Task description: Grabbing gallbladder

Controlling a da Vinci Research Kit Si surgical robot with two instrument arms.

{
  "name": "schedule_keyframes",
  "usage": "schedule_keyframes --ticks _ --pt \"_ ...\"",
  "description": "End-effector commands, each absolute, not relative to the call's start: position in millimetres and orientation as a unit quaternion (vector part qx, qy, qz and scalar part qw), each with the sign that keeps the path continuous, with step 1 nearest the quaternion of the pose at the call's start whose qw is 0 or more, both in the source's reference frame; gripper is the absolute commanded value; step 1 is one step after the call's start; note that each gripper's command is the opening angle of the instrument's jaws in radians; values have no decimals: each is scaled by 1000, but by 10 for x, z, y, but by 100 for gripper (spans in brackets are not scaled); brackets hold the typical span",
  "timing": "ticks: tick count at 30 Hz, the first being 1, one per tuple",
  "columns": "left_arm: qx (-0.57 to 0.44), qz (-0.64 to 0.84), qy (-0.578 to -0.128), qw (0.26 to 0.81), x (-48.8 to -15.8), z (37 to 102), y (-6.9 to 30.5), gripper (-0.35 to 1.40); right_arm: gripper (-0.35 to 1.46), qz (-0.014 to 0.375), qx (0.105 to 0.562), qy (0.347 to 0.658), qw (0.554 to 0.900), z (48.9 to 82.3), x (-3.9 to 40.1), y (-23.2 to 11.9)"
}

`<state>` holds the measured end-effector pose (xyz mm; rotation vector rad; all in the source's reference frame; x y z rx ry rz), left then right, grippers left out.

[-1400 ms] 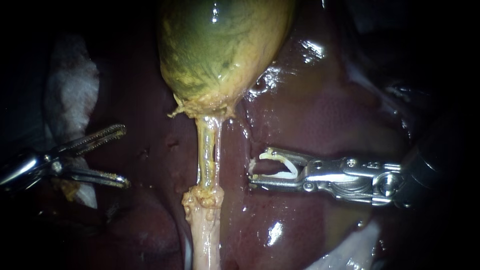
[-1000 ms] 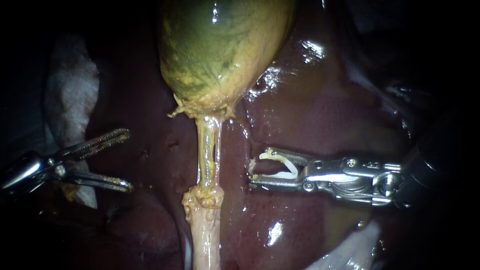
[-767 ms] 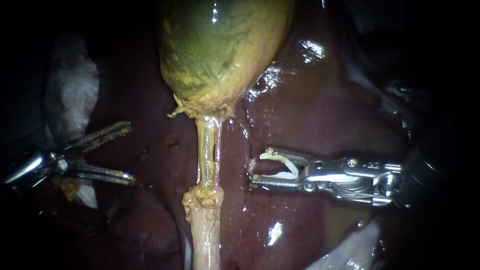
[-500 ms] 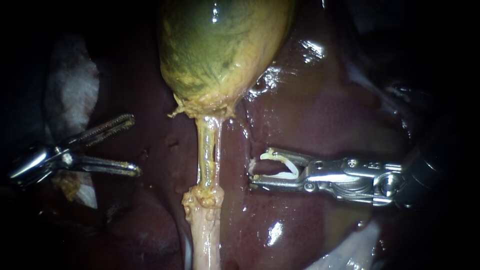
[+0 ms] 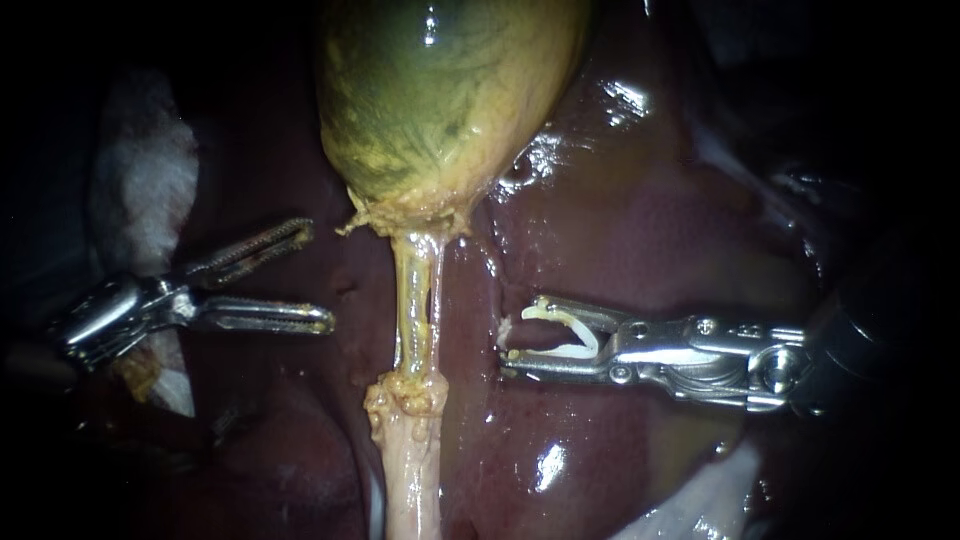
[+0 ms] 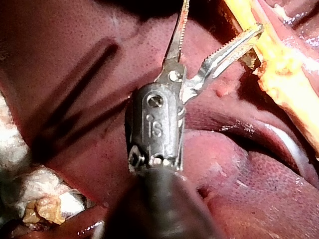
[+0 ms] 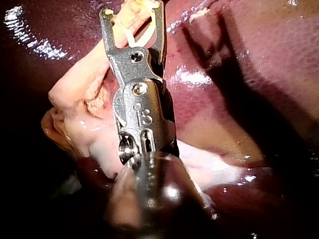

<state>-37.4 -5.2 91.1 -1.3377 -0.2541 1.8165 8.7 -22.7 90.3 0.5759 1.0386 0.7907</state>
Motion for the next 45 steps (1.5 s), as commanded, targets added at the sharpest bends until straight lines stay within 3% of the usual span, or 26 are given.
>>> schedule_keyframes --ticks 1,18,45 --pt "-533 725 -100 424 -376 912 -50 80 60 363 264 476 756 903 87 -227" --pt "-524 719 -90 448 -393 912 -21 61 60 363 264 476 756 903 87 -227" --pt "-514 697 -99 490 -397 907 -21 2 60 363 264 476 756 903 87 -227"
